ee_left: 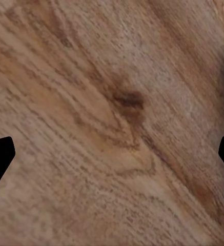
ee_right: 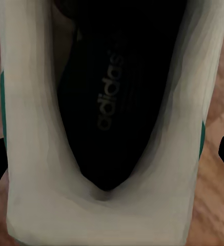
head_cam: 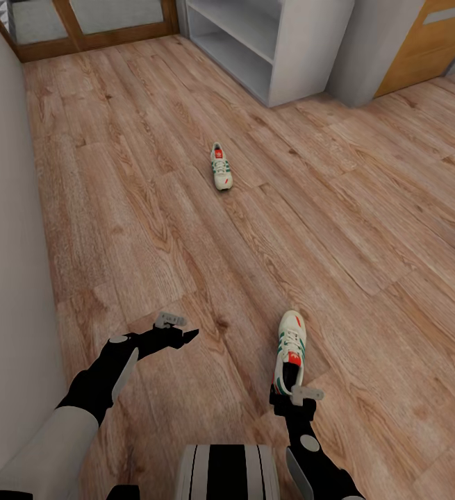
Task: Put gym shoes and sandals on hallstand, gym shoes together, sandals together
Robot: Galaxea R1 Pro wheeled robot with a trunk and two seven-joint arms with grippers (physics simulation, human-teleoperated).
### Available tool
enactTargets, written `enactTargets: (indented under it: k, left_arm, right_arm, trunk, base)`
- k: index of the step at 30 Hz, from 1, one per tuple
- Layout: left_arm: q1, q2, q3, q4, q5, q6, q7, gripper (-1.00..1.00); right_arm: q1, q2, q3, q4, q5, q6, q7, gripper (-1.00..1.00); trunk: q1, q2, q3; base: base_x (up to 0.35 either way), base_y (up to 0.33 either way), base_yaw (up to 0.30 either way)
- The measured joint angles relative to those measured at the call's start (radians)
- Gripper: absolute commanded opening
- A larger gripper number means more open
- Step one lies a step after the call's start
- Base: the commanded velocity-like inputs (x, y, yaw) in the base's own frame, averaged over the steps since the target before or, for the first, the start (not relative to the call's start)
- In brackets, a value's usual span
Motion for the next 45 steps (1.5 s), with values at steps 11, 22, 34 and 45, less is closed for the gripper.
enactTargets:
  k: [11,22,34,45]
  left_arm:
    - [0.001,0.0,0.0,0.0,0.0,-0.002,0.0,1.0]
    - [0.003,0.002,-0.004,0.0,-0.002,-0.007,0.002,1.0]
    - [0.005,0.025,0.009,-0.002,-0.005,-0.009,0.003,1.0]
    - [0.051,0.066,0.023,0.002,0.0,-0.011,0.011,1.0]
  right_arm:
    - [0.0,0.0,0.0,0.0,0.001,0.0,-0.001,-1.0]
    - [0.0,-0.003,0.0,0.0,0.001,0.0,-0.001,-1.0]
    - [0.0,-0.003,0.003,-0.002,0.0,-0.003,-0.004,-1.0]
    - [0.0,-0.003,0.004,0.004,0.001,-0.002,0.0,-1.0]
  trunk:
    - [0.0,0.0,0.0]
    - [0.0,0.0,0.0]
    - [-0.003,0.002,0.027]
    - [-0.008,0.004,0.069]
  base:
    - [0.0,0.0,0.0]
    - [0.0,0.0,0.0]
    - [0.0,0.0,0.0]
    - [0.0,0.0,0.0]
